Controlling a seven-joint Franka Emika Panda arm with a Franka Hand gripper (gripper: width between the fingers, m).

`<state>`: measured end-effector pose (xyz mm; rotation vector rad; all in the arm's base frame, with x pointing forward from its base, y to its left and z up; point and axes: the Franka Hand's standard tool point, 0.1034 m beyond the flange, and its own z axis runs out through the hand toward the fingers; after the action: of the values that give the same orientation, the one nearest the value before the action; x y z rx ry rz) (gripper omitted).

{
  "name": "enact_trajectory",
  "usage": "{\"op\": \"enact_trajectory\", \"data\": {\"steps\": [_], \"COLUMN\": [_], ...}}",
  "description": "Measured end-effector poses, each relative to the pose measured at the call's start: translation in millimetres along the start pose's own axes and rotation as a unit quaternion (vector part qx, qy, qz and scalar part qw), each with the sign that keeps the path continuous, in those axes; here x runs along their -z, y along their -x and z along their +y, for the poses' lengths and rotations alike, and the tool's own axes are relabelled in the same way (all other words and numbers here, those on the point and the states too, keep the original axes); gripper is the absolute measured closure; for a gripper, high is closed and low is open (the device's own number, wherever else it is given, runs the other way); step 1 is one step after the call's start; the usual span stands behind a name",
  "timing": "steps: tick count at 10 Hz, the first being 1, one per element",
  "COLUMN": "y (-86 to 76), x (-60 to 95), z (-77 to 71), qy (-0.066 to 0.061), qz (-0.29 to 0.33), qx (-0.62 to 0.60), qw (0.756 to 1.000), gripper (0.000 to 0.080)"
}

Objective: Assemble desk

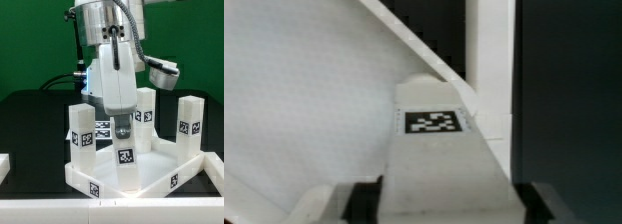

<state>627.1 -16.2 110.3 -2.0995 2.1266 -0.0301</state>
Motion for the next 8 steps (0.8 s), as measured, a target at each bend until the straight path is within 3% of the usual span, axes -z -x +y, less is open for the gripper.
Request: {"op": "enact_trajectory", "data": {"steps": [1,2,4,7,8], "y": [1.6,7.4,24.4,24.2,21.4], "x": [-0.4,-1.4,-5.9,-6.7,-6.4], "z": [0.0,-1.7,0.8,1.9,2.0], "qy": [0.000,-0.004,-0.005,-0.005,-0.003], "qz": [-0.001,-0.001,-0.006,-0.005,0.000], "qx": [0.022,0.095,0.245,0.330,0.401], "qw": [1.000,0.995,0.969,0.944,0.916], "gripper": [0.0398,0.0398,0.0173,0.0157,0.0151]}}
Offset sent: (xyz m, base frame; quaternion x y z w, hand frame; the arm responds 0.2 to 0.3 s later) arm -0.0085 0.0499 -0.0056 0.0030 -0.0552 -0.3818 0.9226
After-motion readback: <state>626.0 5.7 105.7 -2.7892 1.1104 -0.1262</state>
